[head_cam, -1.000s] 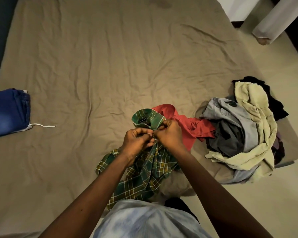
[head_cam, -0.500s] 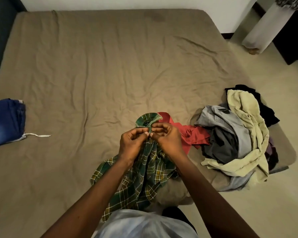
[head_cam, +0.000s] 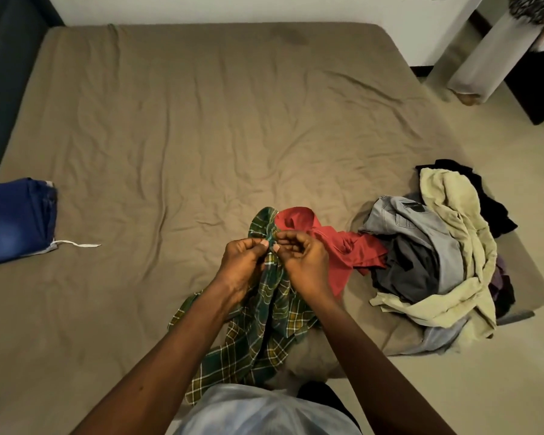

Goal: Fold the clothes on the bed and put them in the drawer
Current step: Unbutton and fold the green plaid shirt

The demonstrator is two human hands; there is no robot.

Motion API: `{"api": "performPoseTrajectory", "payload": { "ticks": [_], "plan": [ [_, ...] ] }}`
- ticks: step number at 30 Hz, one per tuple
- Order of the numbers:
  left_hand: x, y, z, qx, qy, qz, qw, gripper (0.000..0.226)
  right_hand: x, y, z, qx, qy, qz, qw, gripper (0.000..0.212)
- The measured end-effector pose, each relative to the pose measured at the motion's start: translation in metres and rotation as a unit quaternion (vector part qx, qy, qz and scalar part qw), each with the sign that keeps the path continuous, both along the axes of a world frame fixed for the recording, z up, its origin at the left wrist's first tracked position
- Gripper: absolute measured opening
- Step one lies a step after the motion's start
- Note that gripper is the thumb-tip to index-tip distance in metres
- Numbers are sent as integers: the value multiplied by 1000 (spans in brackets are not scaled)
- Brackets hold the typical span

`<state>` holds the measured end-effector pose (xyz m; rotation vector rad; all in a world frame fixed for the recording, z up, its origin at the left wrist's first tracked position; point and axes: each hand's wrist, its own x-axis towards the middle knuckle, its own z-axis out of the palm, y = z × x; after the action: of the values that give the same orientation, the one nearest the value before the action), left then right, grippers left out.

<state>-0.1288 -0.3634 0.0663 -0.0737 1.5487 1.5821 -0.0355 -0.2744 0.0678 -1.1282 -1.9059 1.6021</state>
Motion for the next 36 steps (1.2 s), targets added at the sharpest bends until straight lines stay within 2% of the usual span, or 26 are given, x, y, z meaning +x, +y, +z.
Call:
{"api": "performPoseTrajectory", "payload": {
  "ticks": [3, 6, 10, 13, 16, 21, 23, 25, 26, 28, 29, 30, 31, 32, 33, 34, 36],
  "plan": [
    [-2, 2, 1, -33, 78, -22, 996, 22, -1, -3, -2, 14, -7, 8, 1000, 16],
    [-5, 3, 2, -46, 120, -10, 992, 12, -1, -1, -1, 47, 15, 9, 999, 17],
    [-6, 4, 6, -27, 68, 42, 996, 10, -2, 0, -2, 49, 61, 8, 997, 17],
    [-11, 2, 12, -10, -12, 54, 998, 11, -3, 0, -6, -29, 99, 10, 995, 20],
    [-19, -6, 18, 25, -62, 26, 997, 8, -2, 1, -6, -99, 128, 18, 987, 22],
    [-34, 1, 39, 86, -95, 100, 987, 11, -16, 2, 7, -157, 110, 97, 977, 36],
    [-49, 6, 50, 141, -93, 106, 980, 10, -28, 6, 13, -114, 80, 83, 987, 21],
    [-62, 7, 64, 179, -34, 46, 982, 12, -40, 15, 23, -67, 78, 68, 992, 4],
    [-69, 7, 66, 157, 35, -10, 987, 17, -49, 21, 31, -82, 93, 52, 991, 9],
    [-81, 3, 68, 59, 180, -126, 974, 21, -69, 35, 52, -151, 121, 21, 981, 18],
    [-88, -2, 64, 9, 221, -170, 960, 19, -76, 41, 60, -146, 110, 26, 983, 20],
    [-100, -5, 64, -30, 255, -209, 944, 19, -84, 49, 72, -87, 77, 57, 992, 19],
    [-113, -9, 63, -62, 284, -240, 926, 22, -86, 58, 78, 14, 15, 114, 993, 14],
    [-128, -15, 64, -96, 321, -265, 904, 23, -86, 66, 84, 119, -56, 178, 975, 11],
    [-142, -20, 68, -133, 372, -280, 875, 25, -84, 75, 90, 216, -116, 240, 939, 18],
    [-153, -27, 72, -174, 422, -289, 842, 30, -82, 84, 92, 291, -136, 295, 900, 28],
    [-172, -36, 82, -228, 496, -278, 790, 38, -81, 100, 96, 407, -106, 372, 828, 37]
  ]
}}
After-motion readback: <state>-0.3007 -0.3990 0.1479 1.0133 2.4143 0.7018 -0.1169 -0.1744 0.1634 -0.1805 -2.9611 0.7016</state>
